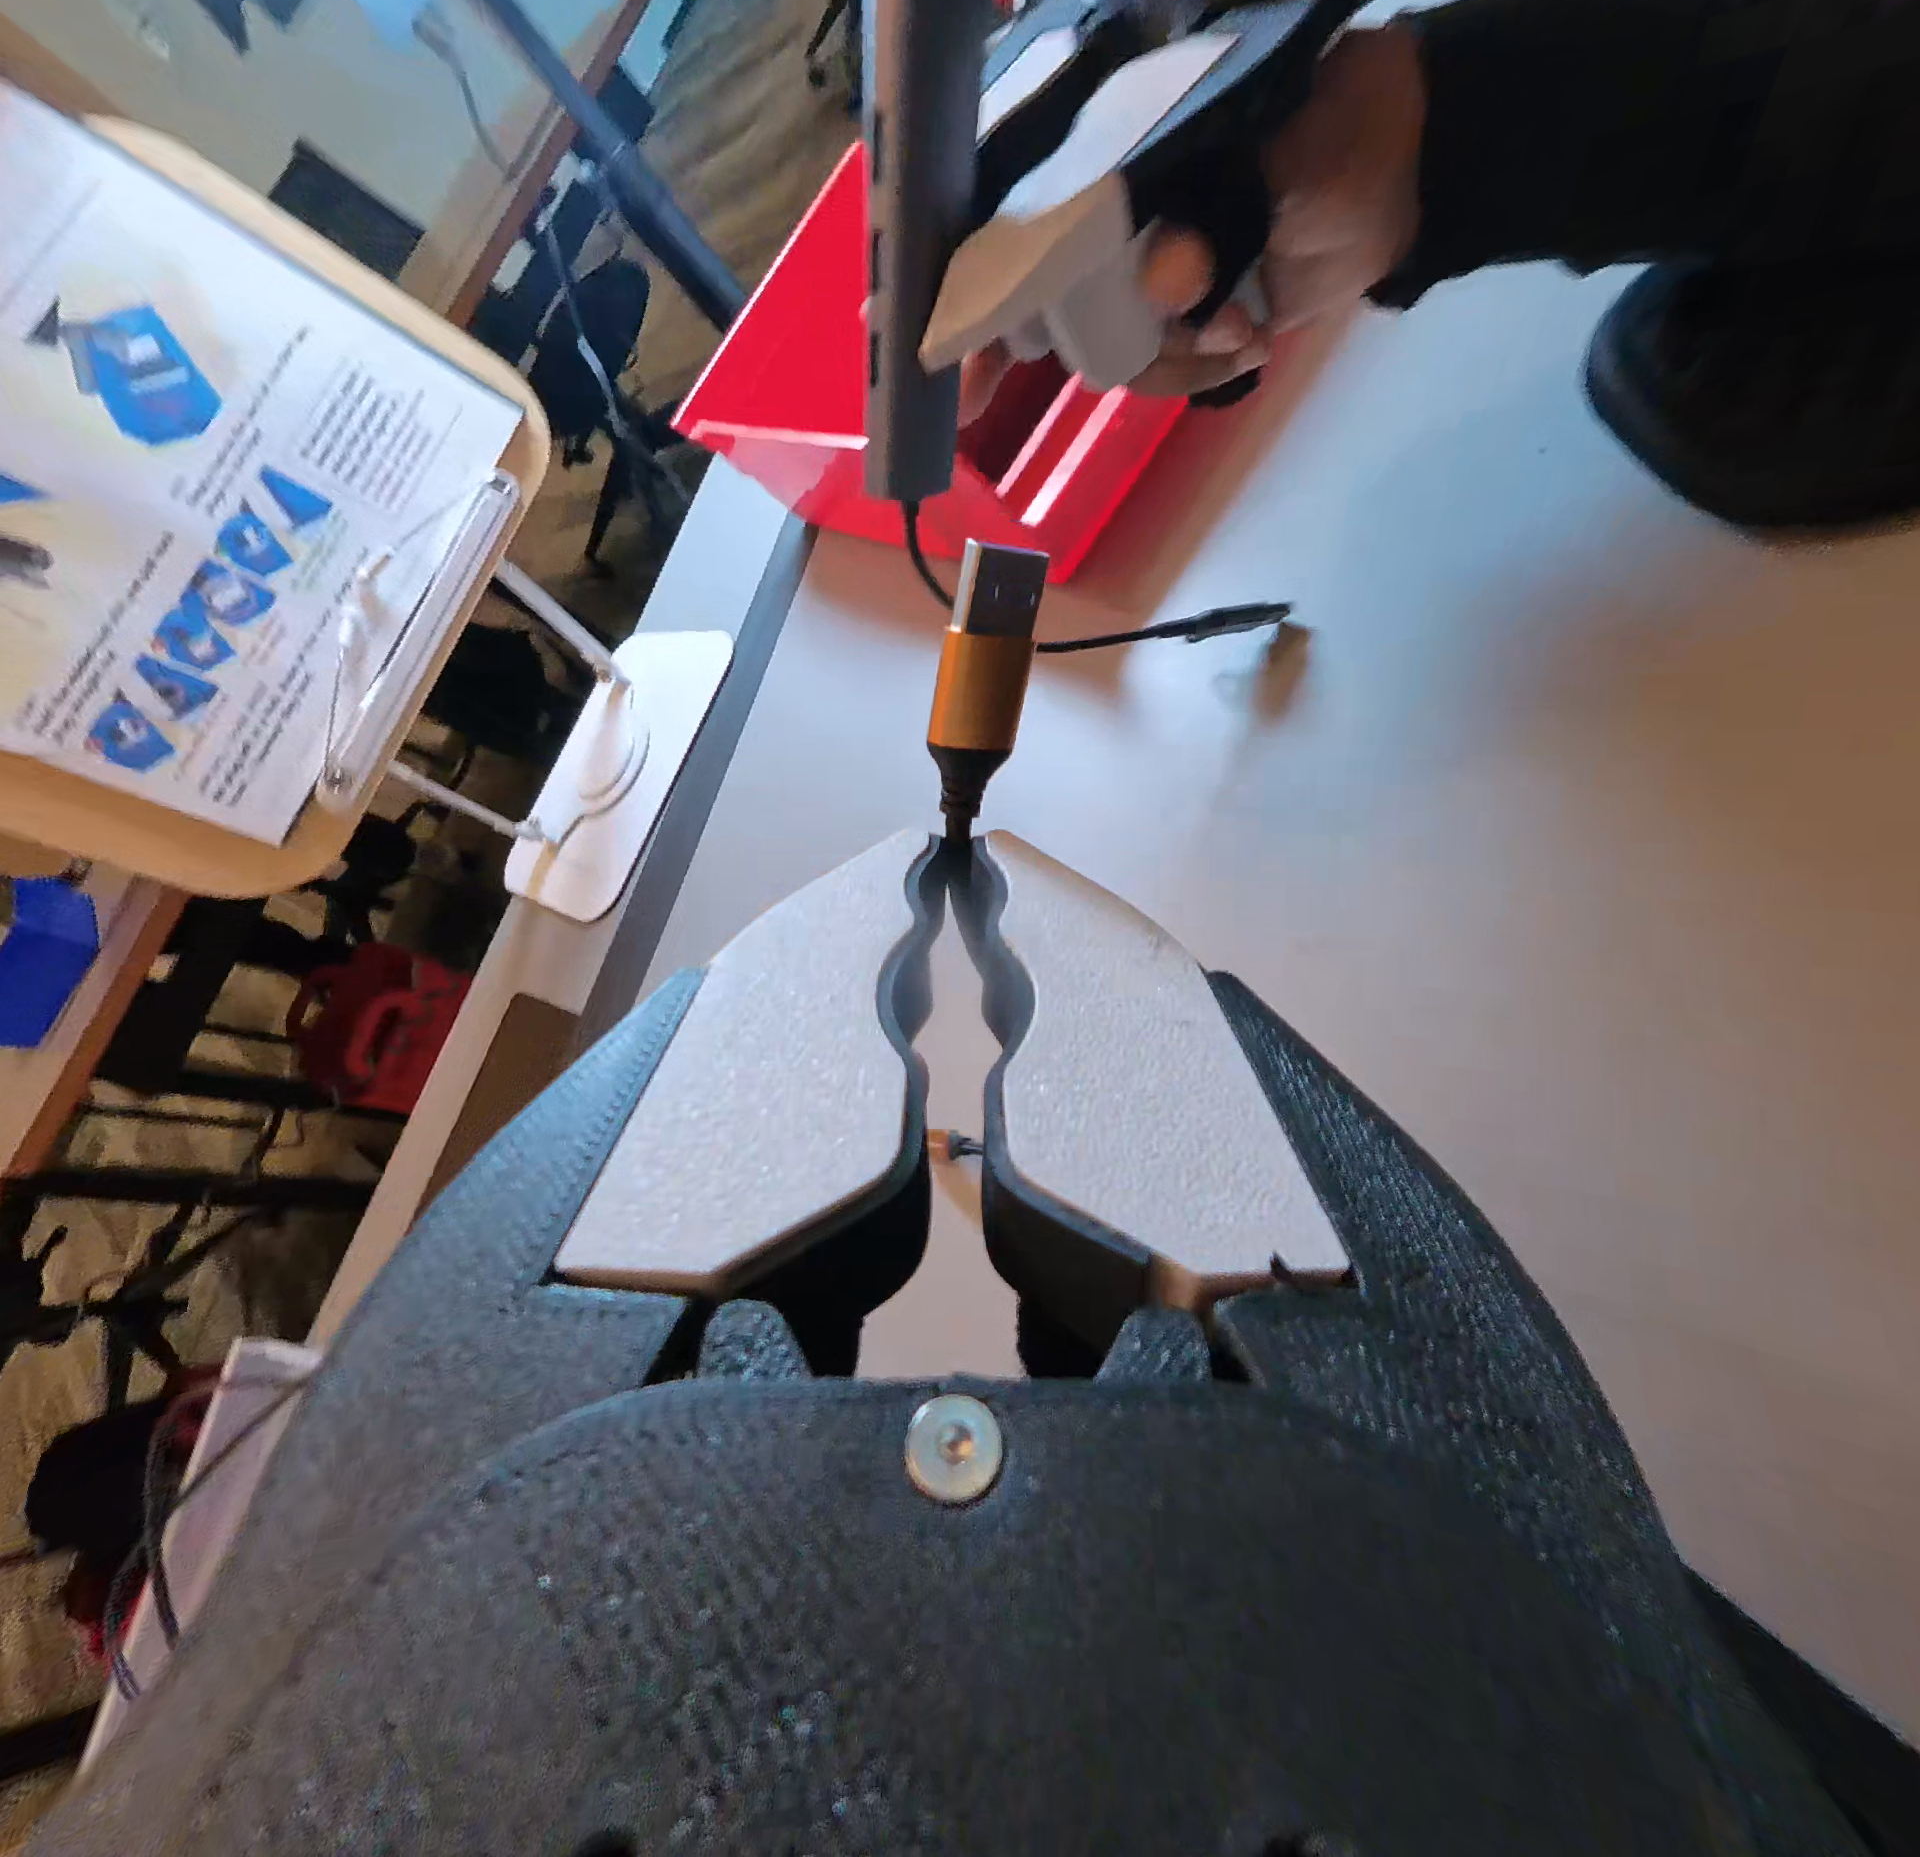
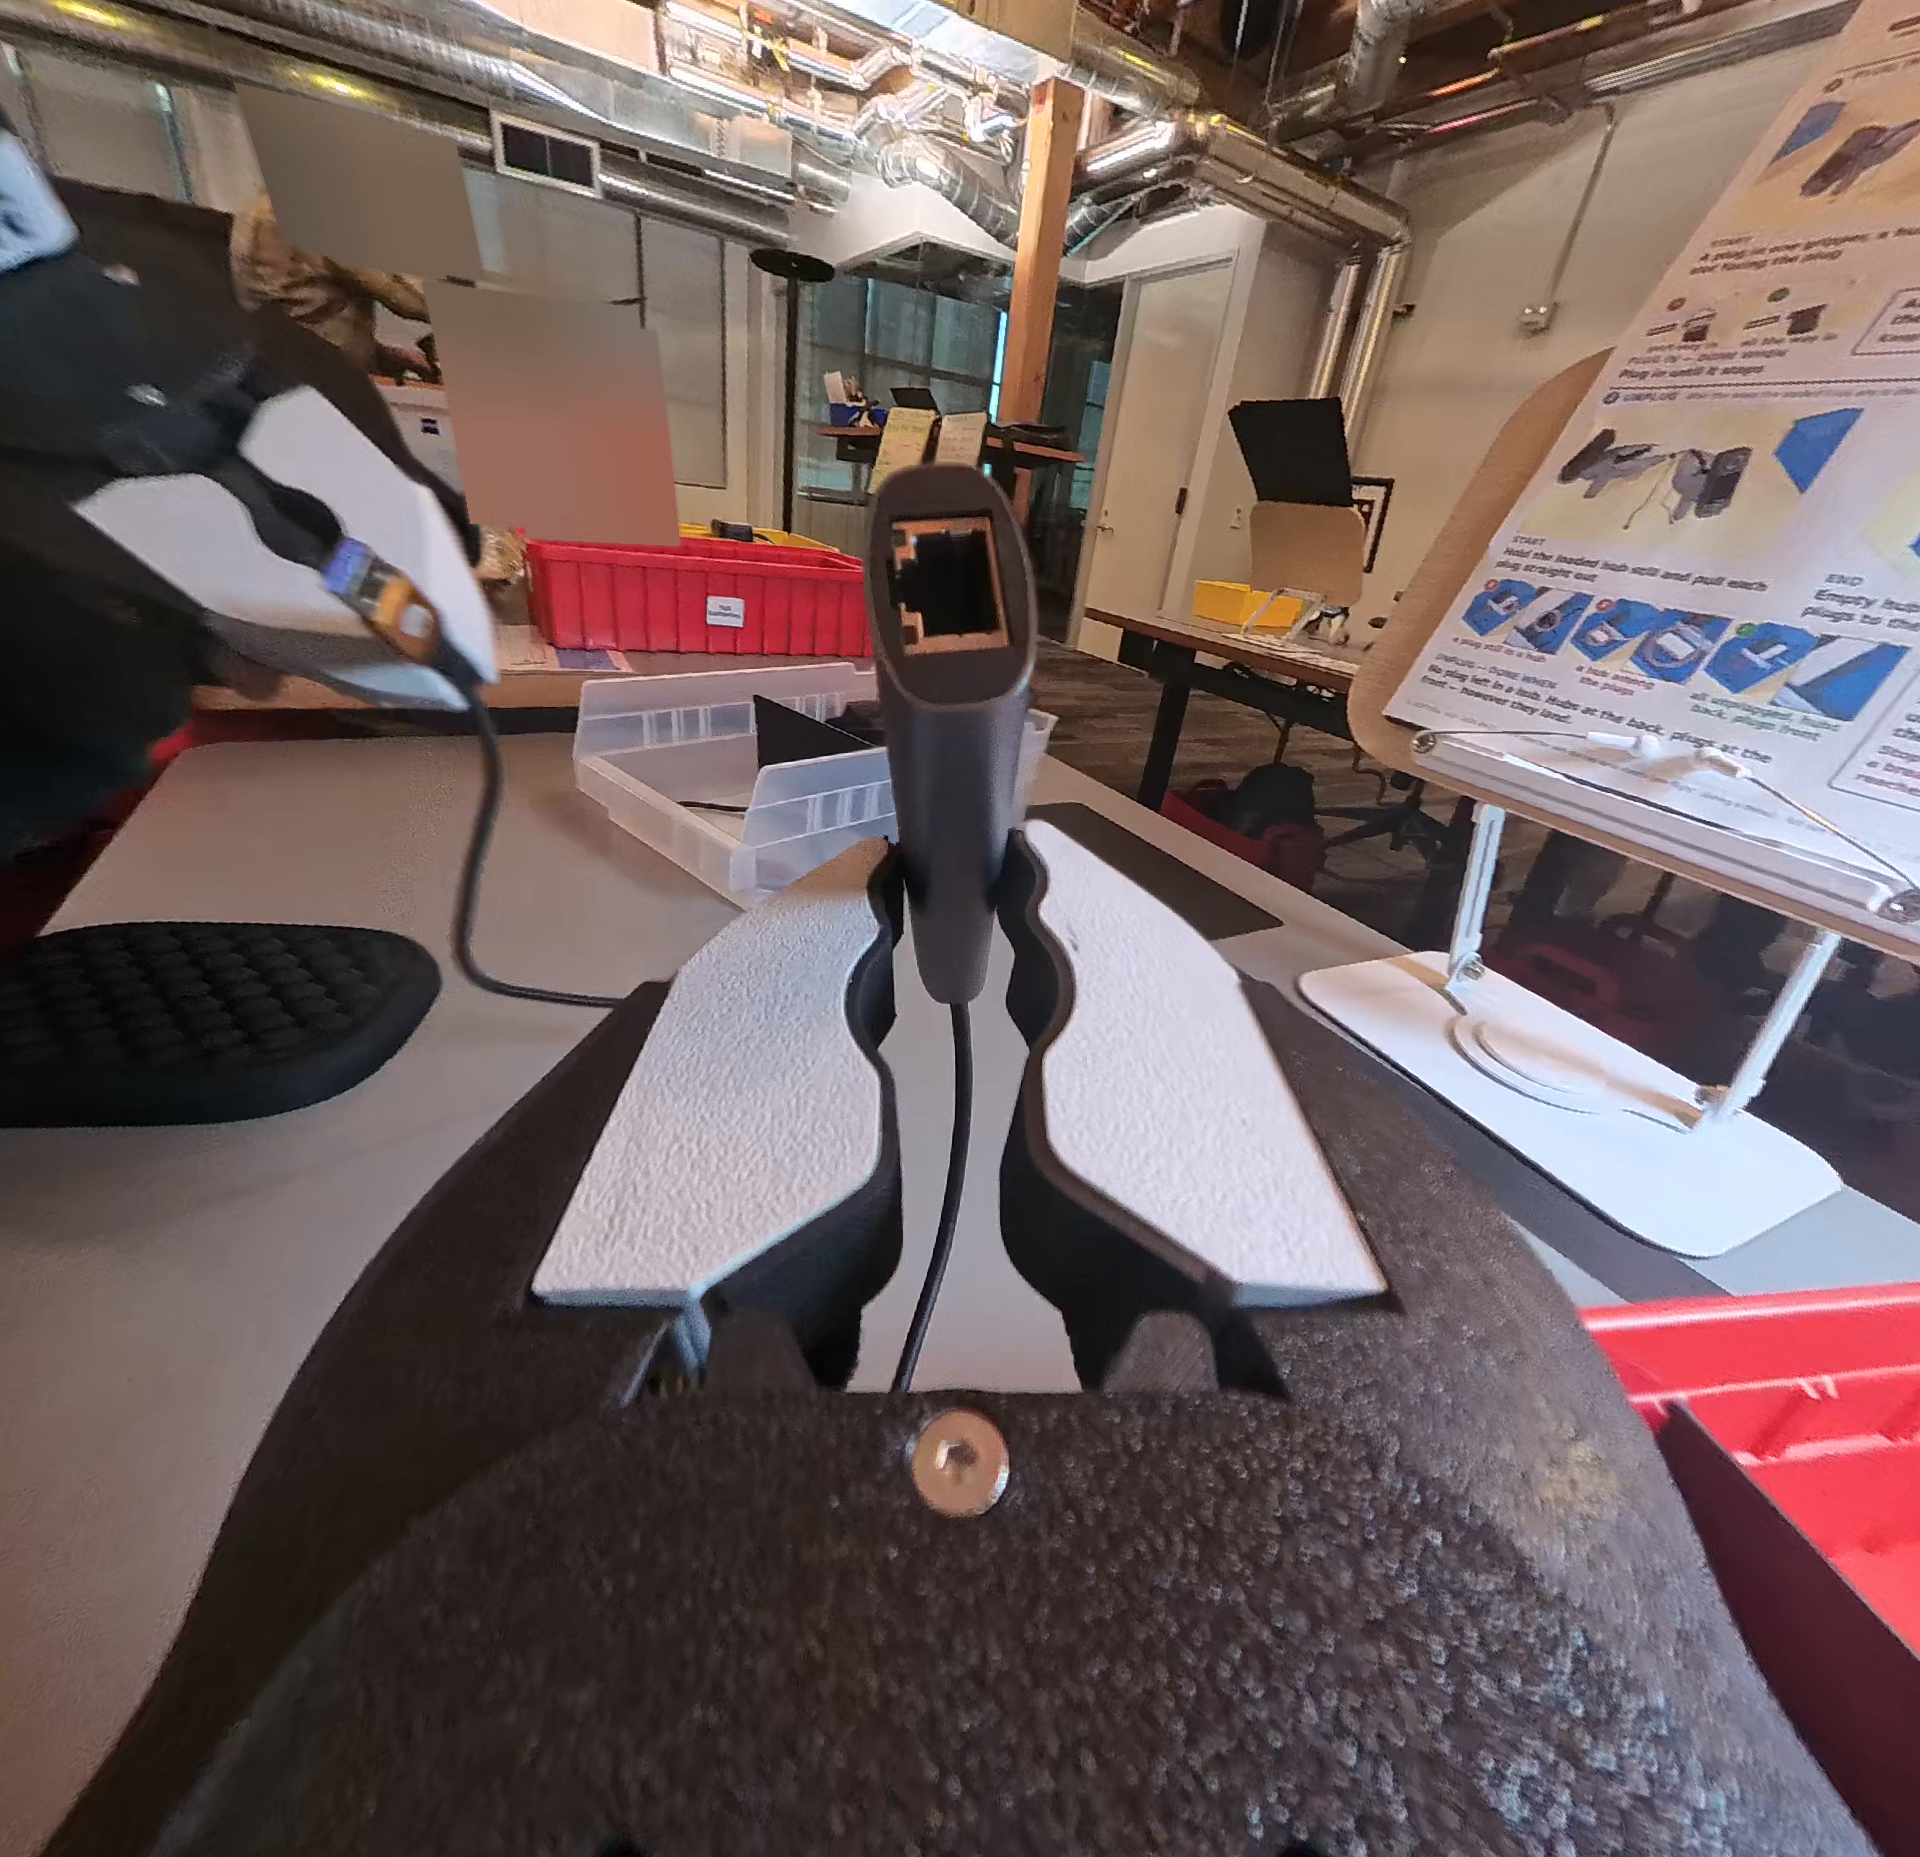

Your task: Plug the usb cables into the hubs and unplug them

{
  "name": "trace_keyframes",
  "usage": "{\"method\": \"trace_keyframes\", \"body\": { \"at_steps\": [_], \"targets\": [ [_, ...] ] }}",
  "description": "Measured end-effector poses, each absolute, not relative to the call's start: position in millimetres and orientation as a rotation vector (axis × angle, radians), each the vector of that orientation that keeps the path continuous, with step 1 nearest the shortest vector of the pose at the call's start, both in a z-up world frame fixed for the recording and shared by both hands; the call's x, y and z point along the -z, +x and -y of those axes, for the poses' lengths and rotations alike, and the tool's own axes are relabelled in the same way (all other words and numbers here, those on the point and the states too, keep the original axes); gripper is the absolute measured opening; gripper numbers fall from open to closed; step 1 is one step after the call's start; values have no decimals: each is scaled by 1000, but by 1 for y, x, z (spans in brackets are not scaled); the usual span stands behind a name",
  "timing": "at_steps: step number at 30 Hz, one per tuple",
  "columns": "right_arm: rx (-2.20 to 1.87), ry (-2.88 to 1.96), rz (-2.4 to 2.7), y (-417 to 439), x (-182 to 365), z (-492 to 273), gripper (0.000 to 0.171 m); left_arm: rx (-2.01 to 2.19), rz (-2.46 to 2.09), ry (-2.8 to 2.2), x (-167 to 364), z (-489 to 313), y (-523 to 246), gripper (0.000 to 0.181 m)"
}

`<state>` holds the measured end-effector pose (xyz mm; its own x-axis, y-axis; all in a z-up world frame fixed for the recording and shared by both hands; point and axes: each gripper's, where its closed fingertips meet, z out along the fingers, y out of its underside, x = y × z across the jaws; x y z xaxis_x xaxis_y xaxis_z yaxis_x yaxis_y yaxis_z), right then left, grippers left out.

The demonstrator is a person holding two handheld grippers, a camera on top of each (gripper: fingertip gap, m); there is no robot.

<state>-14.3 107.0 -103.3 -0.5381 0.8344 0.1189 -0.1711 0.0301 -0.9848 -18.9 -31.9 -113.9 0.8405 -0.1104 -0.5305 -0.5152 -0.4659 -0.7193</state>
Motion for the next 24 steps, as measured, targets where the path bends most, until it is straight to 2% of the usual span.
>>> {"method": "trace_keyframes", "body": {
  "at_steps": [1,8,11,14,18,24],
  "targets": [
    [-1643,-685,1539,-13,104,-104,17,-536,-425,-2026,119,28,-27,4],
    [-1713,-557,1728,1,123,-80,17,-777,-344,-2109,199,-13,-75,4],
    [-1686,-550,1788,1,135,-78,17,-718,-399,-2168,243,-21,-69,4],
    [-1609,-554,1858,-3,149,-78,17,-479,-518,-2224,273,-14,-43,5],
    [-1537,-563,1920,-4,160,-77,17,51,-489,-2262,282,3,-9,21],
    [-1526,-536,1986,5,163,-74,17,139,-471,-2279,277,-1,-23,32]
  ]
}}
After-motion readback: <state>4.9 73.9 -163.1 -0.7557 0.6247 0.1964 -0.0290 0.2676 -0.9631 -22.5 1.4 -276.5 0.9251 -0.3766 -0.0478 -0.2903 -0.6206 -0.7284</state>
